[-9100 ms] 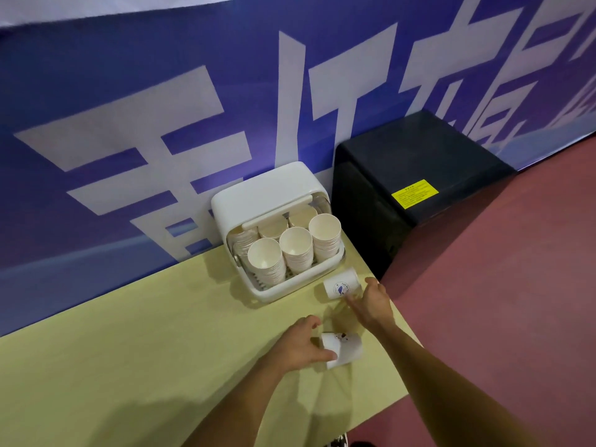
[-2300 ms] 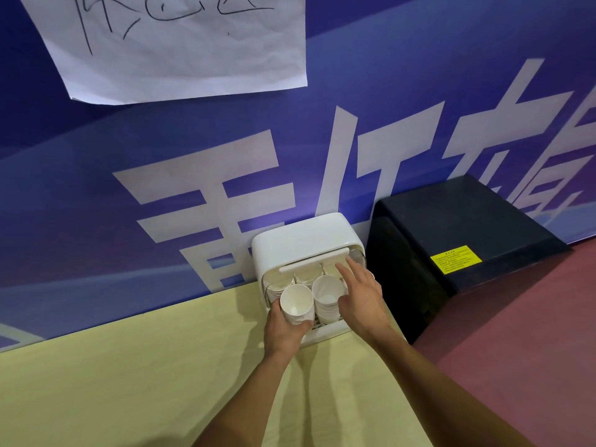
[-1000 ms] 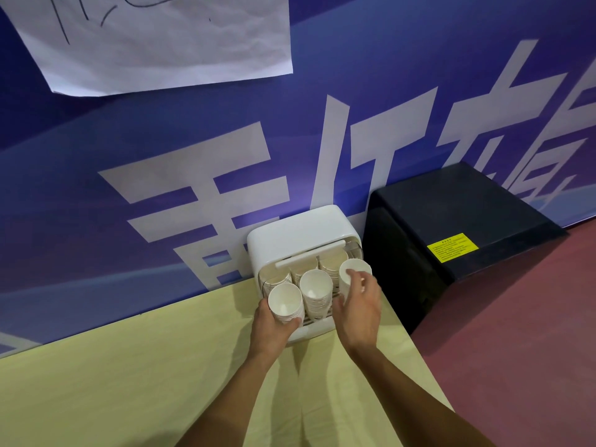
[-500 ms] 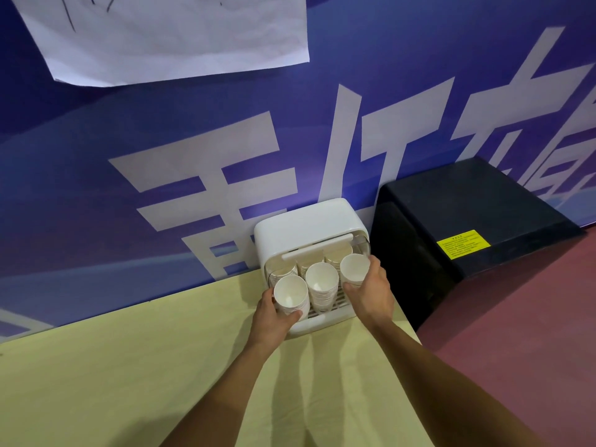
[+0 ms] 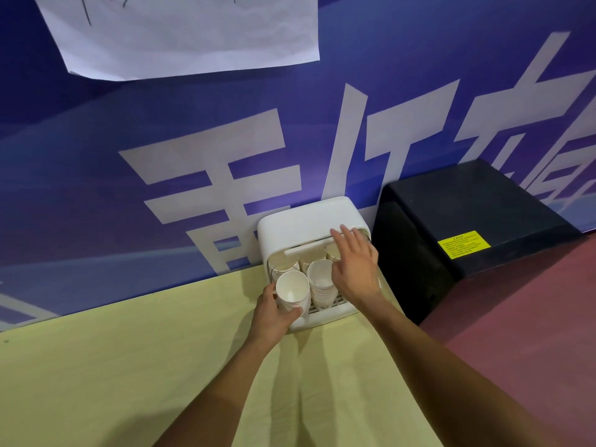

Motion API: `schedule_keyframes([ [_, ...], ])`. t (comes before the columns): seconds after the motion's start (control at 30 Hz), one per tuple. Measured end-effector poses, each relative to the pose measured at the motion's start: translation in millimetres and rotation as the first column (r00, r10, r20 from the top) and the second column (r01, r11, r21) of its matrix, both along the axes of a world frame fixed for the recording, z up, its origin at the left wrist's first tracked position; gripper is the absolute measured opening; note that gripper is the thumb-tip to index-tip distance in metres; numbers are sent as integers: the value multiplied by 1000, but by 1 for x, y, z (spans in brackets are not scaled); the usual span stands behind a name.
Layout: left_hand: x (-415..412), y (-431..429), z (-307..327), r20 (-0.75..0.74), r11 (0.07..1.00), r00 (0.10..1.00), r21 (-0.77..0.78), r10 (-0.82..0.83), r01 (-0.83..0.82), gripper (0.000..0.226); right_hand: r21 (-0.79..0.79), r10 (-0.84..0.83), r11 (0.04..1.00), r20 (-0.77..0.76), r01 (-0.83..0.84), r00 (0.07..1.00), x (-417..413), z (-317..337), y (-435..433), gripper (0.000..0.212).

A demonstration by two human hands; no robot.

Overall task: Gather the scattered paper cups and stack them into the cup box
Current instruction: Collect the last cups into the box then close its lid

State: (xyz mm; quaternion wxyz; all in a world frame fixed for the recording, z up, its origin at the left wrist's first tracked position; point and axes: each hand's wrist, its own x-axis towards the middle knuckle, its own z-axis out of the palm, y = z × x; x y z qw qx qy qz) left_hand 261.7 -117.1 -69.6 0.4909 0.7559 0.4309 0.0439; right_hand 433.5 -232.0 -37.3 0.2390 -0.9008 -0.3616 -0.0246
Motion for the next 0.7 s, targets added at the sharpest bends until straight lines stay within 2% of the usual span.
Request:
schedule_keyframes([
  [0.07,-4,-3,-1,-9,1000,1000,3,-5,5,91,-147,64,987,5,-63,998,3,2,10,74],
  [0.13,-7,-5,-3,-13,1000,1000,-3,-6,6,89,-195,82,977,-23,-84,996,2,2,14,77],
  [0.27,-14,-11,-7,-14,998,1000,-56,-4,3,70,-227,83,970,-20,-85,996,-2,4,15,76],
  [0.5,-17,-24,-5,27,988,998,-148,57,-53,59,-225,49,973,-49,-59,998,-12,10,4,68],
  [0.7,-21,-26,0,51,978,996,-199,77,-66,59,-203,7,979,-57,-18,998,-28,9,-9,62],
])
